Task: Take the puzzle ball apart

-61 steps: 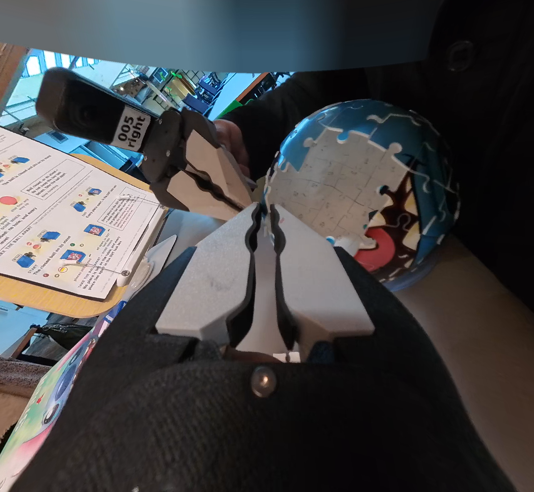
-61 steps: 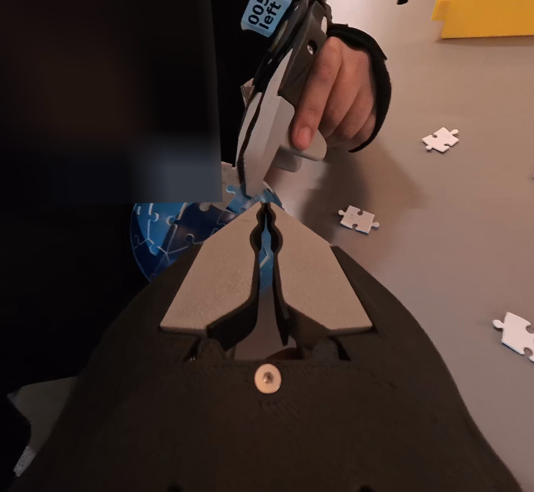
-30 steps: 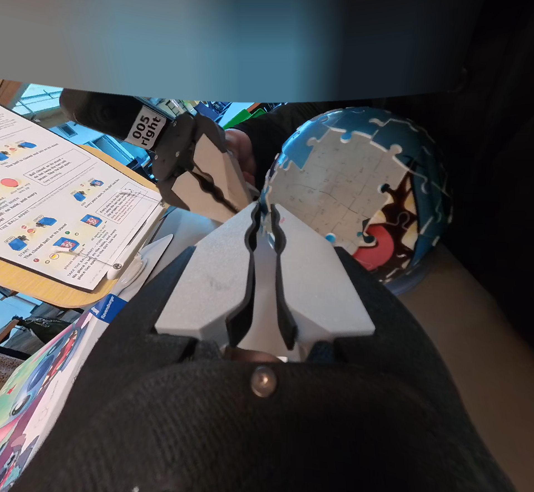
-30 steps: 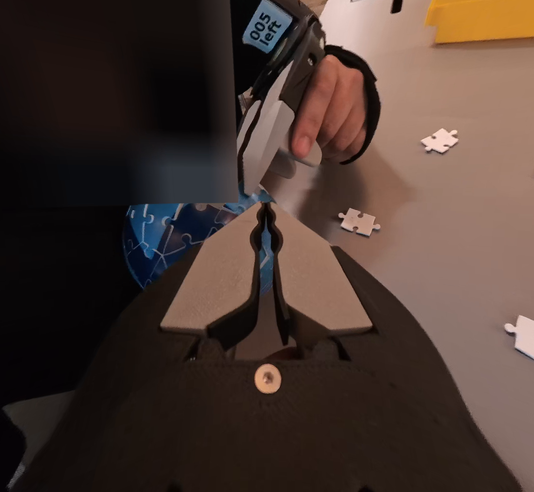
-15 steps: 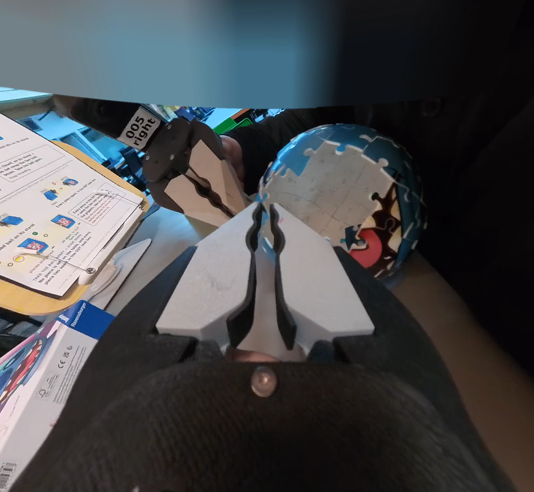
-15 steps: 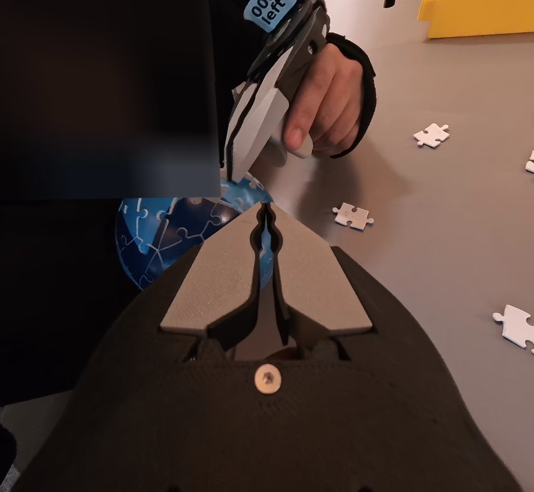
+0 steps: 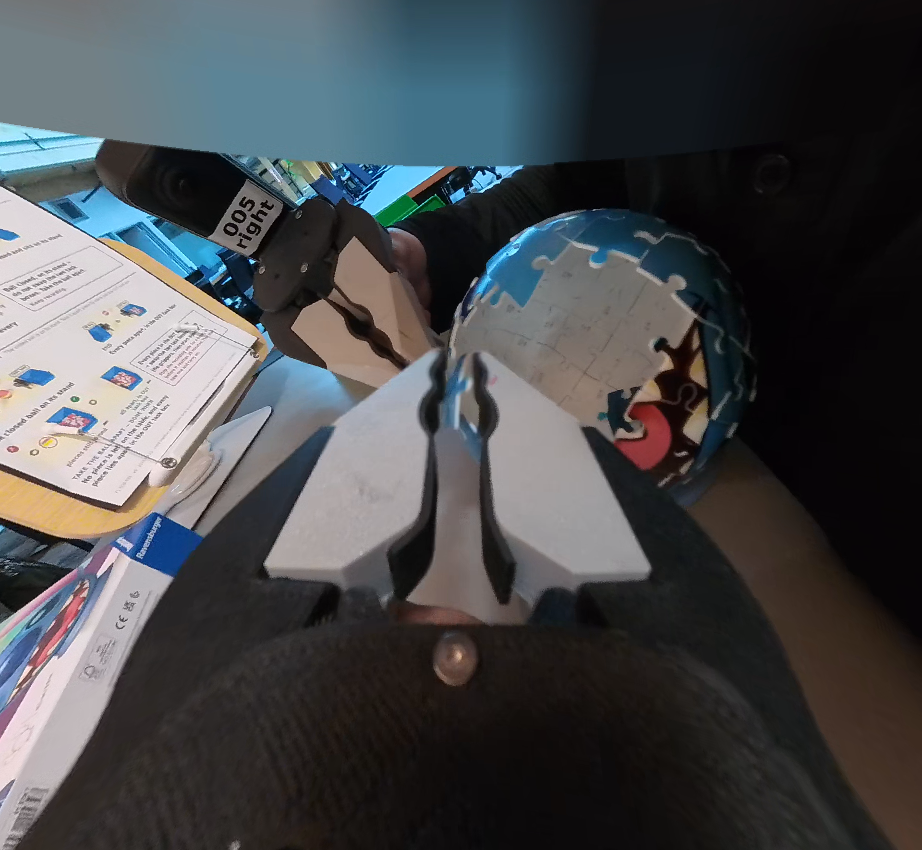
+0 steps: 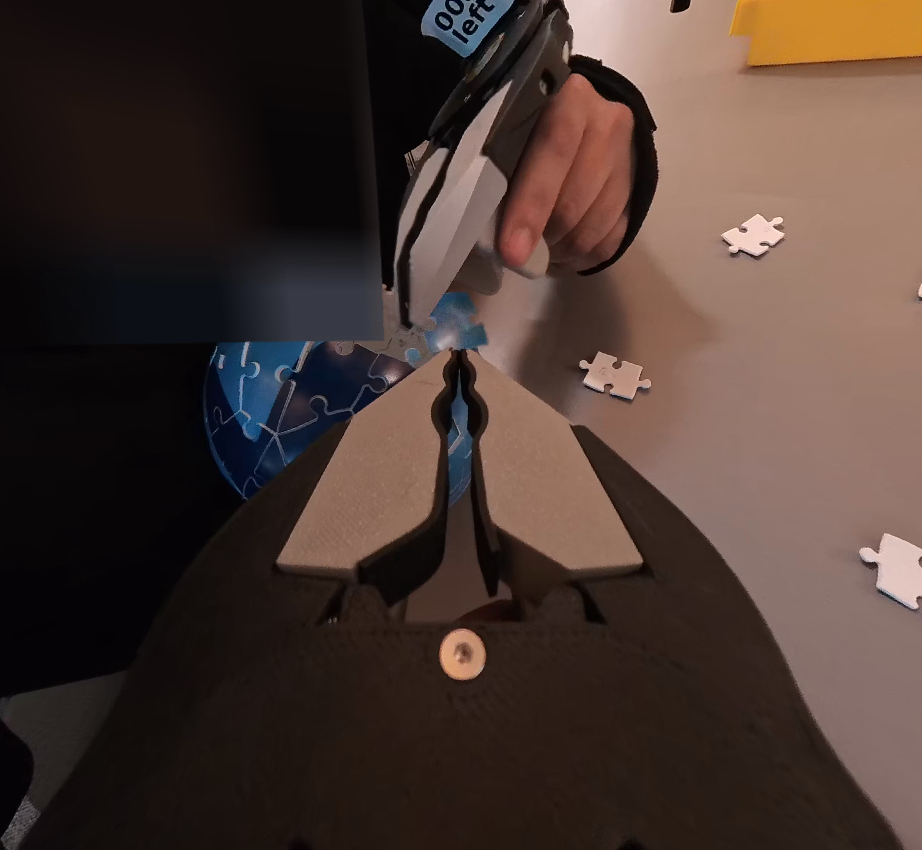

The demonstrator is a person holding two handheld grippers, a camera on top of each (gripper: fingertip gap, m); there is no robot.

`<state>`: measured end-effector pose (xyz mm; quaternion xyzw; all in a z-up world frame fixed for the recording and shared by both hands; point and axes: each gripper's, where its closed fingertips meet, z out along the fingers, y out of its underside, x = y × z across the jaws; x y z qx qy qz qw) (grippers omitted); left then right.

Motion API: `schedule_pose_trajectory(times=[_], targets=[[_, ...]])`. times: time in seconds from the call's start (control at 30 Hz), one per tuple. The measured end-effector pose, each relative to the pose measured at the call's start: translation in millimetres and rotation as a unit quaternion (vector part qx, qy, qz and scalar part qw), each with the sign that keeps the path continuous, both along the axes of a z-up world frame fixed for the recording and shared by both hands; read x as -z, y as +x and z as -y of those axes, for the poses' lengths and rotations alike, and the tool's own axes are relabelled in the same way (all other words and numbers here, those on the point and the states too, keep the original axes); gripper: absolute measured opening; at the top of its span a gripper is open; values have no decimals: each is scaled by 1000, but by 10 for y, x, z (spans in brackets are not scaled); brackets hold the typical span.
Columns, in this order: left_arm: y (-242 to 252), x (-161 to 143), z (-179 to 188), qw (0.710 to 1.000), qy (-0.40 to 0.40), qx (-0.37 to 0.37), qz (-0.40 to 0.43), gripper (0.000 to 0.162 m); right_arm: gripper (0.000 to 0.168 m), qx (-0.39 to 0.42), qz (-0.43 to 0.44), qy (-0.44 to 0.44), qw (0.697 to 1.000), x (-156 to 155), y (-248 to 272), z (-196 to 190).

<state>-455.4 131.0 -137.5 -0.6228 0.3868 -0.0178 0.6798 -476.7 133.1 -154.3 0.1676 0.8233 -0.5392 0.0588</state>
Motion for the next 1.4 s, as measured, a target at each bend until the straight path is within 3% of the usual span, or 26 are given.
schedule_pose_trajectory(times=[0.47, 0.5, 0.73, 0.97, 1.2, 1.4], targets=[[-76, -51, -83, 999, -3, -32, -1, 0, 0, 20, -8, -19, 1000, -81, -89, -58], [-95, -76, -92, 999, -3, -37, 5, 0, 7, 25, -13, -21, 999, -100, -106, -73], [-224, -255, -153, 994, -19, -74, 81, 0, 16, 32, -62, -12, 997, -194, -82, -46], [-232, -270, -172, 990, -28, -85, 108, 1, 0, 41, -100, 23, 994, -130, -106, 8], [-255, -284, -155, 989, -42, -97, 105, 10, 0, 44, -122, 11, 992, -178, -105, -43], [-220, -221, -149, 988, -71, -97, 100, 3, 0, 42, -133, 14, 990, -158, -87, -11]])
